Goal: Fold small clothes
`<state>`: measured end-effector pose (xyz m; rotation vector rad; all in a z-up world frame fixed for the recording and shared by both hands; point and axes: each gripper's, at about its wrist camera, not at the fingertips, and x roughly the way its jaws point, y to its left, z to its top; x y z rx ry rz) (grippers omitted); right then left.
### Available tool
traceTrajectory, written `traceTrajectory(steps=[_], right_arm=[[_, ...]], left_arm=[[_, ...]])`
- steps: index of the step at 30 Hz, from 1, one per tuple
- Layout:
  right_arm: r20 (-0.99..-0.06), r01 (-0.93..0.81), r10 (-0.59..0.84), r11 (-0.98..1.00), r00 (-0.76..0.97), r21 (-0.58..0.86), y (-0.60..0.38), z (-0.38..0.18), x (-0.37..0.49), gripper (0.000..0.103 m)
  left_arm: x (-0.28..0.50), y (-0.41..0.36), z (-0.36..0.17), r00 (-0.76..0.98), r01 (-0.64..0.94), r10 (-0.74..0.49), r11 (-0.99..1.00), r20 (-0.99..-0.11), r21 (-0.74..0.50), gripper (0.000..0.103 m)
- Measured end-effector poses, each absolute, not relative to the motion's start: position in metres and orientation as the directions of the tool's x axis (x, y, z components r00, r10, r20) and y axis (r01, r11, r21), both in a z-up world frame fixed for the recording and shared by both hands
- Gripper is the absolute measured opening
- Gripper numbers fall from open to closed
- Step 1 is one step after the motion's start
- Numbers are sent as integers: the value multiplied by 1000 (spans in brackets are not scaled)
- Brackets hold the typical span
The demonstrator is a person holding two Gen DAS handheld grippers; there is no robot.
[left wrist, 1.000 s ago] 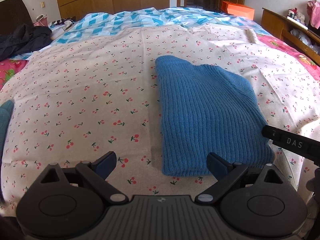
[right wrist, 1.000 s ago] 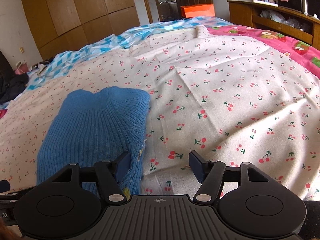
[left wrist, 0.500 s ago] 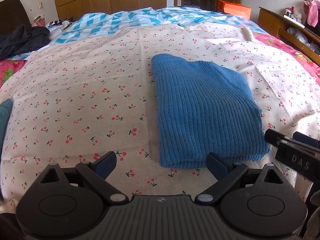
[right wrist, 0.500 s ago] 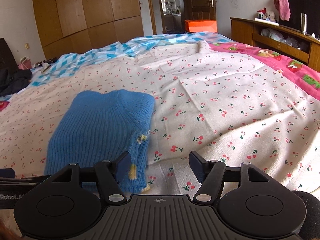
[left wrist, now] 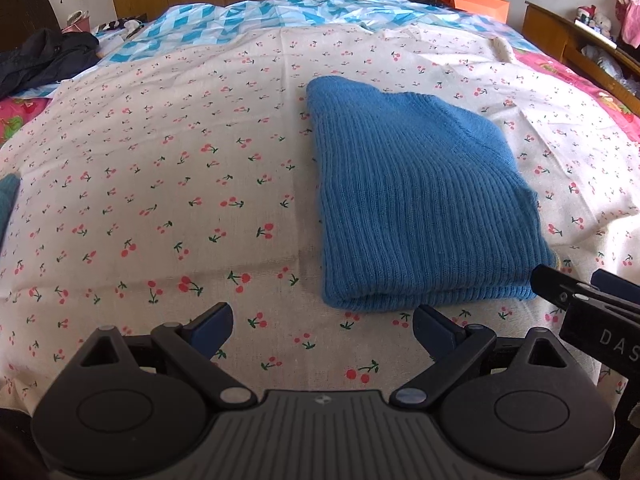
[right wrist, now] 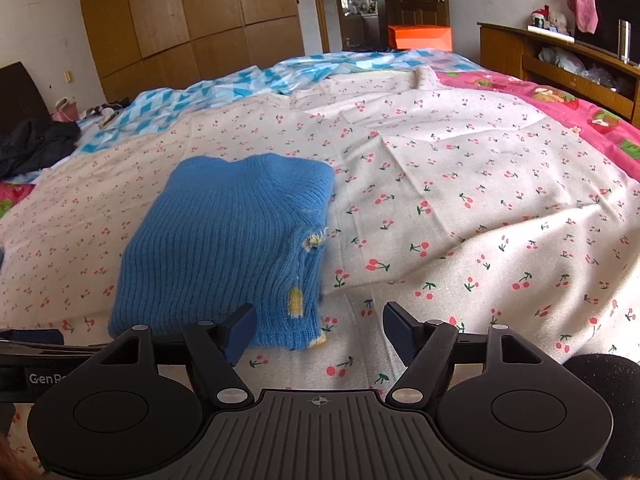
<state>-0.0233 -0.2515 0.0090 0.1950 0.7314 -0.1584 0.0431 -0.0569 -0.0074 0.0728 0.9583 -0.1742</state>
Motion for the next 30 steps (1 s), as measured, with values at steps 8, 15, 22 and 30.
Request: traceTrajectory(steps=[8,15,22,30], right_arm=[[-694,172,-60,981,717,92,-242,5,-22,74],[-700,173,-64,981,711,85,-241,5,-22,74],[-709,180,-62,979,703,92,-243,3,-20,74],[-721,189,-49,975,692,115,-247,2,-18,74]], left_arm=[[45,-57,-8,558,170,-110,985,-823,-16,101],[45,-59,-8,560,174,-108,985,-821,-11,101],[46,-60,-7,565,173,-104,985,-819,-6,101],[50,-64,-4,556,175,-85,984,-826,16,101]])
